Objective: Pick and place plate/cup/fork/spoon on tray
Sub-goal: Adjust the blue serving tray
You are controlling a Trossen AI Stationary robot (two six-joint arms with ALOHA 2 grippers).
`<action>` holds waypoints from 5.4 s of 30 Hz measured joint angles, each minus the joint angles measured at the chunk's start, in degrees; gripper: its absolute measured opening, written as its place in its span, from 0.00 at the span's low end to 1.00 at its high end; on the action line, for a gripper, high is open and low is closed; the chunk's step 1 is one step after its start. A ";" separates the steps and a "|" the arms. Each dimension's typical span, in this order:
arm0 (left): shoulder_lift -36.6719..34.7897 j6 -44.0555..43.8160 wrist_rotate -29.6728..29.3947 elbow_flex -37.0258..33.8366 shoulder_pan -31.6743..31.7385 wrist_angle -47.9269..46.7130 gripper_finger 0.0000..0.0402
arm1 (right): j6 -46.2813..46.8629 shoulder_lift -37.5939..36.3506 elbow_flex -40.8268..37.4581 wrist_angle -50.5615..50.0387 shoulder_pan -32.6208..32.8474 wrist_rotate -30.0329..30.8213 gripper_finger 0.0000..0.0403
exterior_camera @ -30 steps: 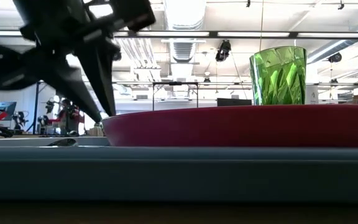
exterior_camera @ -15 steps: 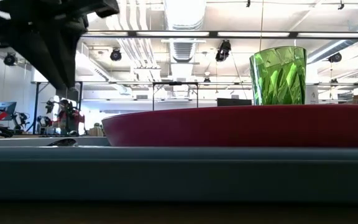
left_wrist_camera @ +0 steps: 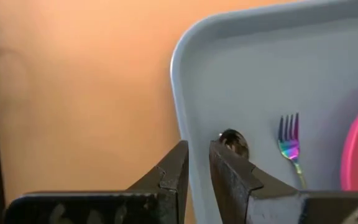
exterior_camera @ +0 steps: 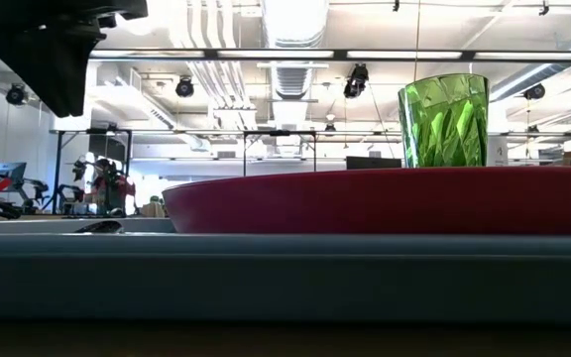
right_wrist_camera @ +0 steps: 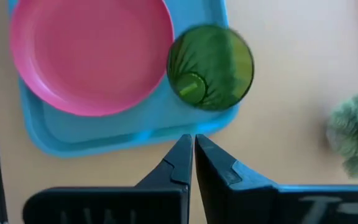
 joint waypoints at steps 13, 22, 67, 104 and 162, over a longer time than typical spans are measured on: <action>-6.39 3.96 -1.39 -6.31 0.02 0.07 0.12 | 30.05 0.02 -23.38 25.41 15.24 5.24 0.02; -11.57 3.81 -1.11 -12.97 0.02 3.73 0.12 | 47.89 0.02 -35.04 35.03 22.22 5.71 0.02; -16.69 6.44 3.18 -19.53 0.02 12.00 0.12 | 64.98 0.07 -60.91 61.53 27.43 21.31 0.02; 2.76 17.26 5.89 -6.33 -16.75 41.87 0.00 | 57.04 -3.34 -48.97 45.95 30.07 17.00 0.02; 27.13 21.84 0.83 10.97 -16.45 33.40 0.00 | 54.60 -8.02 -48.97 44.76 30.07 21.26 0.02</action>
